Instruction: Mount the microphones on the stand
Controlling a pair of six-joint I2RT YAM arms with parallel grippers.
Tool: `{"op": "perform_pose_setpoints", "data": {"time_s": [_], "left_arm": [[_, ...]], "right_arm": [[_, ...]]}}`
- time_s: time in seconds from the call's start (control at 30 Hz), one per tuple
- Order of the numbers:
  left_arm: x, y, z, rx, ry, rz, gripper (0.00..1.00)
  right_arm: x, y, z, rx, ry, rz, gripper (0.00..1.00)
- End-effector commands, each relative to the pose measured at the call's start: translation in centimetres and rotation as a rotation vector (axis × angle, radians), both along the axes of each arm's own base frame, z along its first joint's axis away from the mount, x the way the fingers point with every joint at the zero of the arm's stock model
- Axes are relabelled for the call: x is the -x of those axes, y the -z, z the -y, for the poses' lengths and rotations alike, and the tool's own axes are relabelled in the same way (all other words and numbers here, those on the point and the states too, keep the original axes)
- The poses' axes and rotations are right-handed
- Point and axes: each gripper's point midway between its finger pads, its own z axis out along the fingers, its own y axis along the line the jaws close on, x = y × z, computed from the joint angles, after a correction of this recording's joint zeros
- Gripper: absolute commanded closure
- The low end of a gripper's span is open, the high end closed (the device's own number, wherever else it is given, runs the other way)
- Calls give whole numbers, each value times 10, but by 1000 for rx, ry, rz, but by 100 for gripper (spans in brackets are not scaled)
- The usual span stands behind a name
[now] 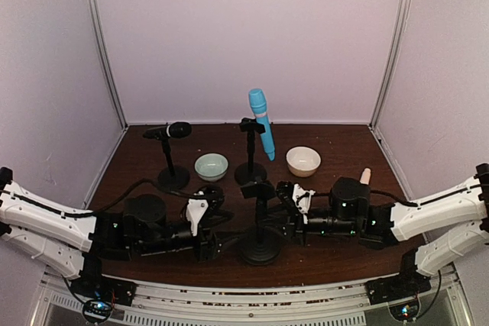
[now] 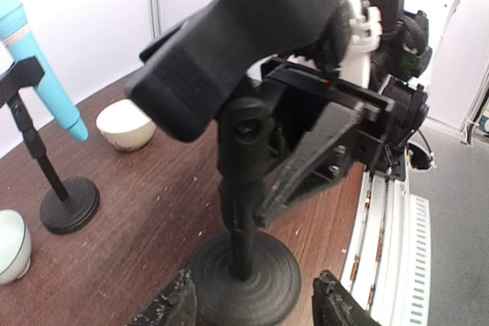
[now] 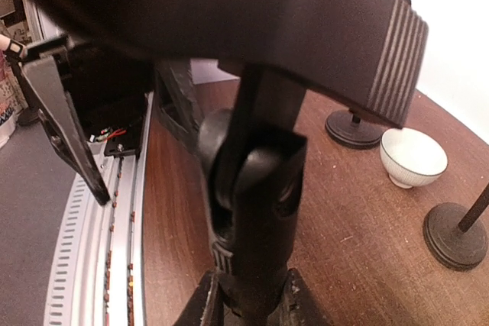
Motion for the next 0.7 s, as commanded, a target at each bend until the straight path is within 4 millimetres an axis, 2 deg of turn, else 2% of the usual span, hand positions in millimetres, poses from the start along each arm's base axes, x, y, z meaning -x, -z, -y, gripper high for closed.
{"op": "perform_pose_setpoints", "data": {"time_s": [0.0, 0.17, 0.2, 0.37, 0.53, 0.67], "left_arm": [[-1, -1, -14, 20, -30, -17, 46], [0, 3, -17, 16, -30, -20, 47], [0, 3, -17, 15, -29, -22, 47], [0, 8, -15, 10, -24, -21, 47], [1, 11, -13, 2, -20, -21, 47], [0, 10, -12, 5, -20, -19, 47]], "right_arm": [[-4, -29, -13, -114, -130, 87, 96], [-28, -21, -31, -108, -160, 65, 96], [-31, -24, -34, -122, -168, 67, 96], [-42, -11, -45, -107, -197, 37, 93], [-53, 13, -46, -62, -175, -25, 78], [-58, 23, -44, -49, -146, -65, 72]]}}
